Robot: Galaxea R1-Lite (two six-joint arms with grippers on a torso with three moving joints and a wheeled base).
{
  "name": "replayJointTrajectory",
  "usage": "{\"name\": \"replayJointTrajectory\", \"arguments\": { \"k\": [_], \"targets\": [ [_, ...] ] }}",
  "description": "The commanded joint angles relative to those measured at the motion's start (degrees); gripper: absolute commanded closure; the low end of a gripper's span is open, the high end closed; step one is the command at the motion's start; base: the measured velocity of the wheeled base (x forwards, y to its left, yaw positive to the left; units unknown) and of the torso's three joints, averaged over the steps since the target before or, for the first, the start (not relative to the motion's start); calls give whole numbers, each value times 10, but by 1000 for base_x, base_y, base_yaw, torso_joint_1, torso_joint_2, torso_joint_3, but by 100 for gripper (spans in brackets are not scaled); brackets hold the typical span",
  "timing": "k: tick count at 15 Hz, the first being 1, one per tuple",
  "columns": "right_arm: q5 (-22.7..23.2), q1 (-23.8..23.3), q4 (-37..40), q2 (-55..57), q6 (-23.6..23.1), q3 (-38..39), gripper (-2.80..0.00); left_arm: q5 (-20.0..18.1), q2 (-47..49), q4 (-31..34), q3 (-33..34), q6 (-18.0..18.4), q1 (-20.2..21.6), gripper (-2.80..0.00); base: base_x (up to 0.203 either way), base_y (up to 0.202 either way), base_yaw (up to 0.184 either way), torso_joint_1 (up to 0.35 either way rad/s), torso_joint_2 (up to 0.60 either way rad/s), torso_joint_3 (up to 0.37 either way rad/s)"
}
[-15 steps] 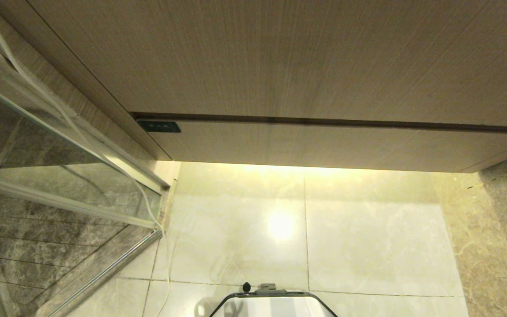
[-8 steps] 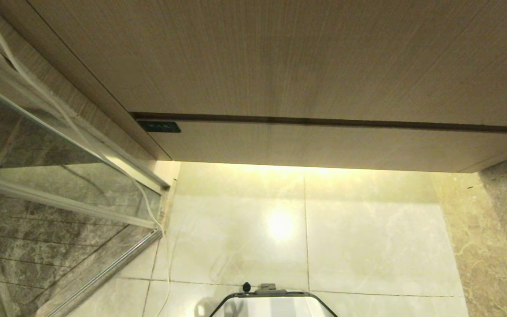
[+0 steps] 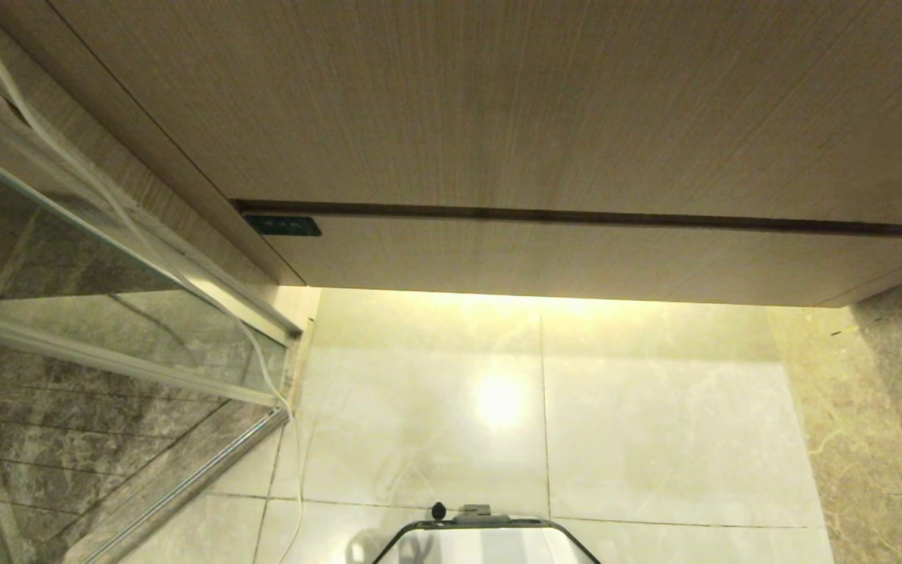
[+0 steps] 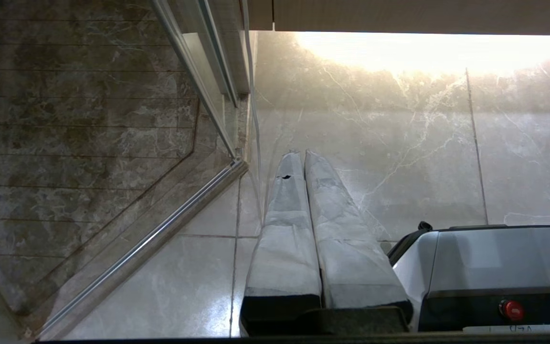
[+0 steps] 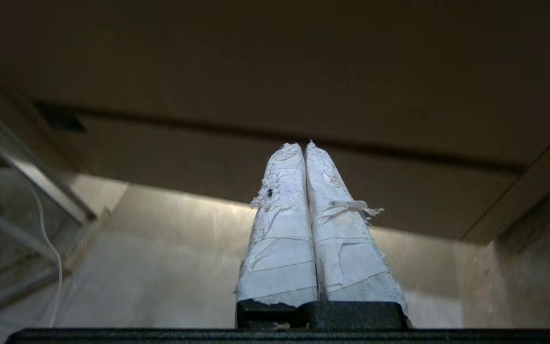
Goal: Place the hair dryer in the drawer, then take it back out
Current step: Pull open the drawer
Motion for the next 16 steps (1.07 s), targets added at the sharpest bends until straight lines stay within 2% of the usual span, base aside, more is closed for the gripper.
{"name": "replayJointTrajectory", "arguments": {
  "k": [1, 2, 4, 6, 8, 9, 10, 11, 13, 14, 16],
  "targets": [
    [6, -2, 171, 103, -1, -240, 0, 1, 0, 0, 0, 0, 0, 0, 0, 0, 0, 0, 0, 0],
    [12, -3, 248, 172, -1, -319, 0, 0, 0, 0, 1, 0, 0, 0, 0, 0, 0, 0, 0, 0],
    [22, 9, 374, 296, -2, -413, 0, 0, 0, 0, 0, 0, 0, 0, 0, 0, 0, 0, 0, 0],
    [43, 45, 457, 390, -11, -439, 0, 0, 0, 0, 1, 0, 0, 0, 0, 0, 0, 0, 0, 0],
    [104, 69, 492, 455, -28, -429, 0, 0, 0, 0, 0, 0, 0, 0, 0, 0, 0, 0, 0, 0],
    [127, 75, 497, 487, -44, -408, -280, 0, 0, 0, 1, 0, 0, 0, 0, 0, 0, 0, 0, 0],
    [136, 78, 496, 518, -71, -393, -280, 0, 0, 0, 0, 0, 0, 0, 0, 0, 0, 0, 0, 0],
    [141, 80, 492, 553, -121, -382, -280, 1, 0, 0, 1, 0, 0, 0, 0, 0, 0, 0, 0, 0],
    [146, 81, 482, 622, -262, -370, -280, 0, 0, 0, 0, 0, 0, 0, 0, 0, 0, 0, 0, 0],
    [148, 81, 468, 648, -310, -358, -280, 0, 0, 0, 0, 0, 0, 0, 0, 0, 0, 0, 0, 0],
    [136, 81, 362, 689, -368, -310, -280, 0, 0, 0, 0, 0, 0, 0, 0, 0, 0, 0, 0, 0]
  ]
}}
